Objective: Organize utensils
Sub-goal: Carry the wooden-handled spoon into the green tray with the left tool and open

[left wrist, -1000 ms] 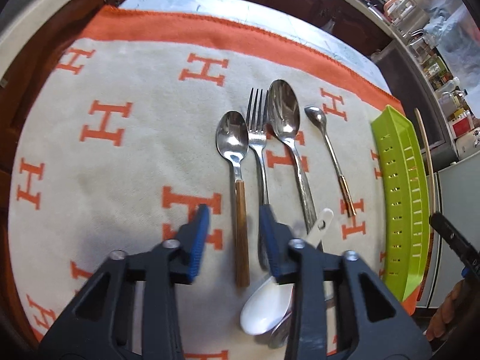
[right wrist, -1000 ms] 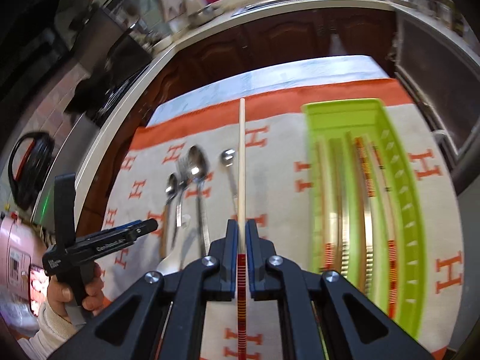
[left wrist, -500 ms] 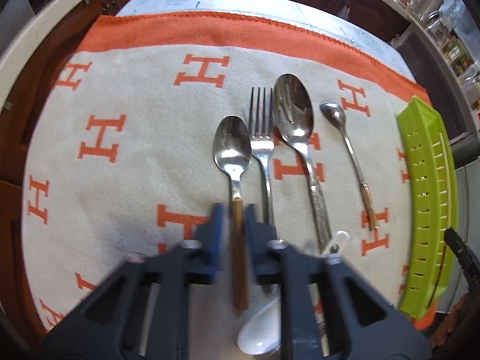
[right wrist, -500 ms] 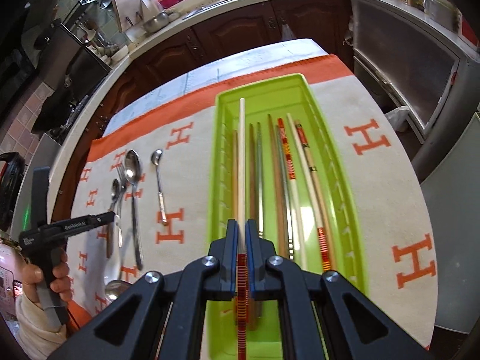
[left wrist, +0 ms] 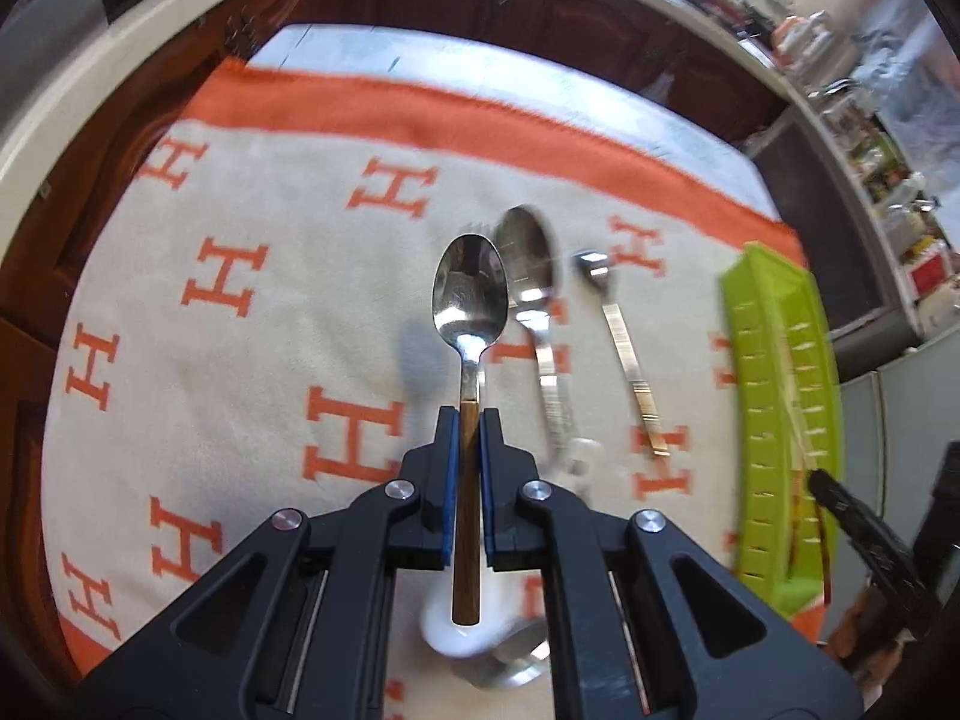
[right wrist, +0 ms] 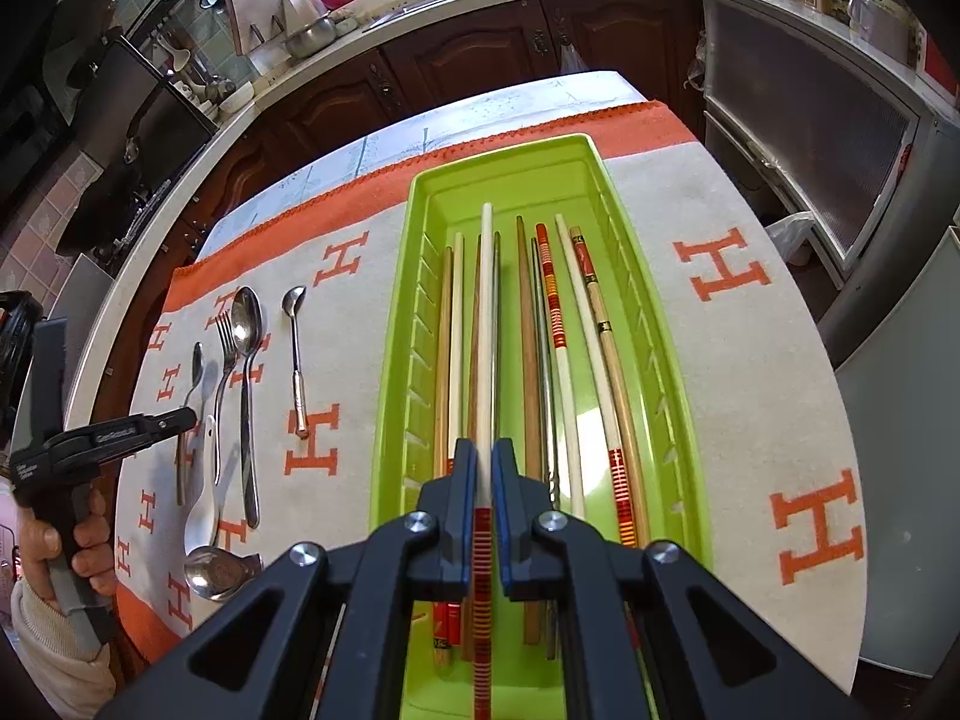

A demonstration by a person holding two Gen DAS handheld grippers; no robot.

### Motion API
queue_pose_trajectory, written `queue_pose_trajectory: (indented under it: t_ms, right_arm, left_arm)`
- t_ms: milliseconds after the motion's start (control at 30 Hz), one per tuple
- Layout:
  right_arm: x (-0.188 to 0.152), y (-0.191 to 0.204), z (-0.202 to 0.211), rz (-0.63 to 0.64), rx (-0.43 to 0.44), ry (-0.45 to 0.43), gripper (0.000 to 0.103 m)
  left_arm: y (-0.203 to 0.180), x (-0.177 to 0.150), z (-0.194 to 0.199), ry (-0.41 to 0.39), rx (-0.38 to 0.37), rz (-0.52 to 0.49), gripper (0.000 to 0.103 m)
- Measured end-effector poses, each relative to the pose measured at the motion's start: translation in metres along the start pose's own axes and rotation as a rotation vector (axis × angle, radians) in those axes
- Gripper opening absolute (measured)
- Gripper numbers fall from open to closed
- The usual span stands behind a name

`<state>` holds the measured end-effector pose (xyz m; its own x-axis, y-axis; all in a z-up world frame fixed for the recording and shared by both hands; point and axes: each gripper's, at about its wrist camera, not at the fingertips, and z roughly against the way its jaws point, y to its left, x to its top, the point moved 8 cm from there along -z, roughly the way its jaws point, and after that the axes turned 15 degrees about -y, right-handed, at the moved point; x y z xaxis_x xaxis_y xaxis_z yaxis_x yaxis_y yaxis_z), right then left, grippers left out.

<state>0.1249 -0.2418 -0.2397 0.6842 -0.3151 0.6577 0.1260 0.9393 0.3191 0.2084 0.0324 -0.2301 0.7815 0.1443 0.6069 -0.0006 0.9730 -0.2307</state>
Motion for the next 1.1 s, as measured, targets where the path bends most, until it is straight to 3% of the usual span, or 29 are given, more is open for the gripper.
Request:
queue_pose_trajectory:
  t_ms: [200,467,533,633,833,1100]
  right_arm:
    - [0.002,-0.002,0.004,-0.025,0.015,-0.010,0.006]
    - [0.007,-0.008,0.004,-0.065,0.043,-0.004,0.007]
    - [0.007,-0.008,0.005,-0.062,0.052,0.002,0.015]
    - [0.010,-0.009,0.013,-0.079,0.072,-0.016,0.027]
    - [0.012,-0.021,0.028,-0.093,0.074,-0.051,0.027]
    - [0.008,-0.032,0.035,-0.095,0.060,-0.067,0.027]
  left_arm:
    - [-0.056,0.009,0.039,-0.034,-0.115,-0.054,0.004]
    - [-0.152,-0.005,0.048,0.021,-0.244,-0.156,0.004]
    - [-0.178,-0.011,0.046,0.040,-0.270,-0.180,0.004]
    - [-0.208,-0.018,0.042,0.057,-0.289,-0.208,0.004]
    - [-0.247,-0.034,0.014,0.094,-0.279,-0.230,0.004]
    - [-0.256,-0.056,-0.031,0.146,-0.242,-0.208,0.004]
